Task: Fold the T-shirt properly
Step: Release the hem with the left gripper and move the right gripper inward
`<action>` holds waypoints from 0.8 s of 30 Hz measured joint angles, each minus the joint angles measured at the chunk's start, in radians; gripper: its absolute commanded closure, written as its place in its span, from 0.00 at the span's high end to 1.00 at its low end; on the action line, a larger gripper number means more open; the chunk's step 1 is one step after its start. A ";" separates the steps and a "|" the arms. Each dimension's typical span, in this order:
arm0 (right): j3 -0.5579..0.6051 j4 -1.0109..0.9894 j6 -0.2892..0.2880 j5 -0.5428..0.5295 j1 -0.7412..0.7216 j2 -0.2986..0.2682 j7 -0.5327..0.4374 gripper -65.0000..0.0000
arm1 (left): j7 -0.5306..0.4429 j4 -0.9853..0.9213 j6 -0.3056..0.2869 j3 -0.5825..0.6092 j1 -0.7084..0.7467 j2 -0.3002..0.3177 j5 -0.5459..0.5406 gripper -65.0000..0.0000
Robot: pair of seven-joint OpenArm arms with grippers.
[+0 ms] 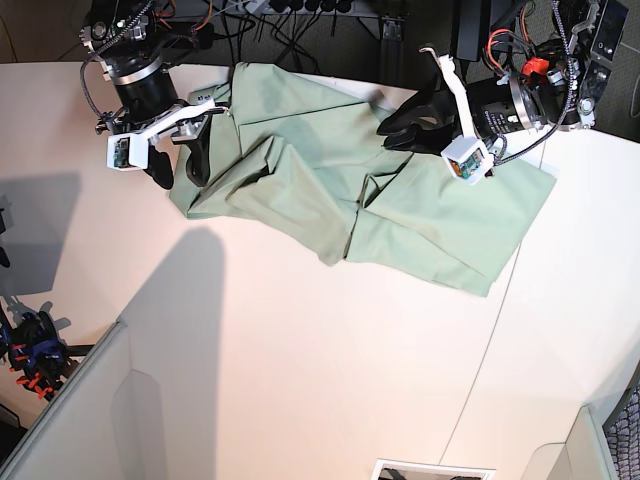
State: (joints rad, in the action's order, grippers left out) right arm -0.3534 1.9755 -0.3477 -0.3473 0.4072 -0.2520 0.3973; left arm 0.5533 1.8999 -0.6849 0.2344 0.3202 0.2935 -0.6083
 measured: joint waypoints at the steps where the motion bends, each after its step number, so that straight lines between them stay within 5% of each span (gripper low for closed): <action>1: -0.018 0.000 0.000 0.000 0.000 0.000 0.000 0.46 | 0.000 0.000 -0.001 -0.006 -0.003 0.000 0.000 0.26; 3: -0.082 0.000 0.000 -0.003 0.000 0.000 0.000 0.47 | 0.001 0.000 0.000 -0.038 -0.011 0.002 0.002 0.26; 7: -0.213 -0.023 0.003 -0.109 0.000 -0.003 -0.003 0.68 | 0.000 0.000 0.000 -0.157 -0.024 0.006 -0.010 0.26; 24: -0.153 -0.332 0.000 -0.359 0.002 0.000 0.087 0.68 | 0.026 0.000 0.000 -0.213 -0.021 0.005 -0.066 0.26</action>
State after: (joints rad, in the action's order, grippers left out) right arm -0.5060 1.6440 -0.3477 -0.7059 0.4095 -0.2516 0.4847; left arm 0.5797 1.8999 -0.6853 0.0212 0.2993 0.2985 -0.6746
